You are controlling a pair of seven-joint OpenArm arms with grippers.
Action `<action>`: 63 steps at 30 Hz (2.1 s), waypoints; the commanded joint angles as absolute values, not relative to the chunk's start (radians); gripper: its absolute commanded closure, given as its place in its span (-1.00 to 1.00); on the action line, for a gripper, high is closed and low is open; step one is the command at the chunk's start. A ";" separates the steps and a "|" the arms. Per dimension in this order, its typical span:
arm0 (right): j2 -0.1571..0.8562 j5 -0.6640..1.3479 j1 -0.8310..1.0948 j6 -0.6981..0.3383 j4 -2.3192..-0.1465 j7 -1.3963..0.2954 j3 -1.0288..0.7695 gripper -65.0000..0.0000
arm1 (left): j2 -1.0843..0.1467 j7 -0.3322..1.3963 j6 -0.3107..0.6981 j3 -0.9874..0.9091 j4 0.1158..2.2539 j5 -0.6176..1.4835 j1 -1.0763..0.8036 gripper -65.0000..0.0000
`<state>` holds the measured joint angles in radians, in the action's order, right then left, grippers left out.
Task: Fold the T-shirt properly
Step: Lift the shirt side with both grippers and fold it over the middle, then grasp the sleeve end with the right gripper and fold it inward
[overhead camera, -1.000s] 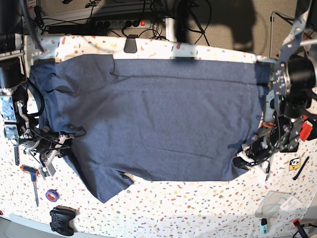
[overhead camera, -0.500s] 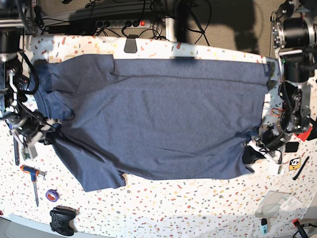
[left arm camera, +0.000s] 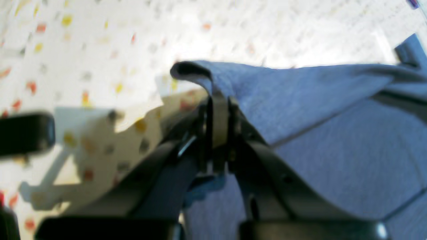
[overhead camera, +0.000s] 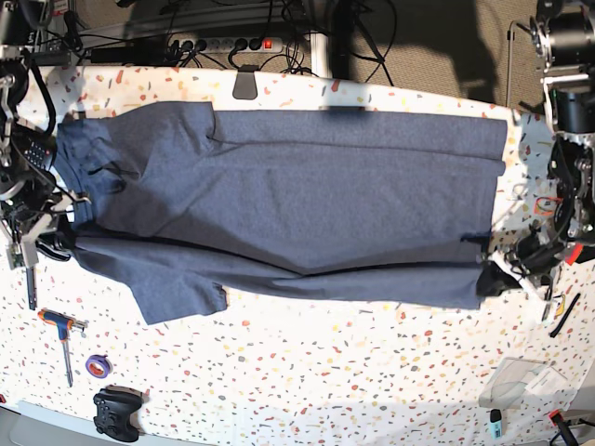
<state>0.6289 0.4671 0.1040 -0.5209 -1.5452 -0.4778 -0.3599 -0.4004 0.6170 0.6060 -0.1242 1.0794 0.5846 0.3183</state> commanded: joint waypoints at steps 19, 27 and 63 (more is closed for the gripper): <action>0.540 0.463 0.200 -0.521 -1.586 -0.482 -0.497 1.00 | -0.525 0.673 0.610 -0.130 1.183 0.727 0.154 1.00; 0.540 0.456 0.199 -0.521 -1.586 -0.556 -0.497 0.64 | -0.525 0.723 0.622 -0.130 1.183 0.707 0.136 0.91; 0.441 0.366 -0.630 -0.516 -0.776 -0.699 0.014 0.06 | -0.540 0.707 0.621 -0.130 1.186 0.708 0.136 -0.06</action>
<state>0.4309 0.3645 -0.5987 -0.5125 -0.7616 -0.7116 0.0177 -0.5182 0.7254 0.6132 -0.1234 1.1679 0.6899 0.1169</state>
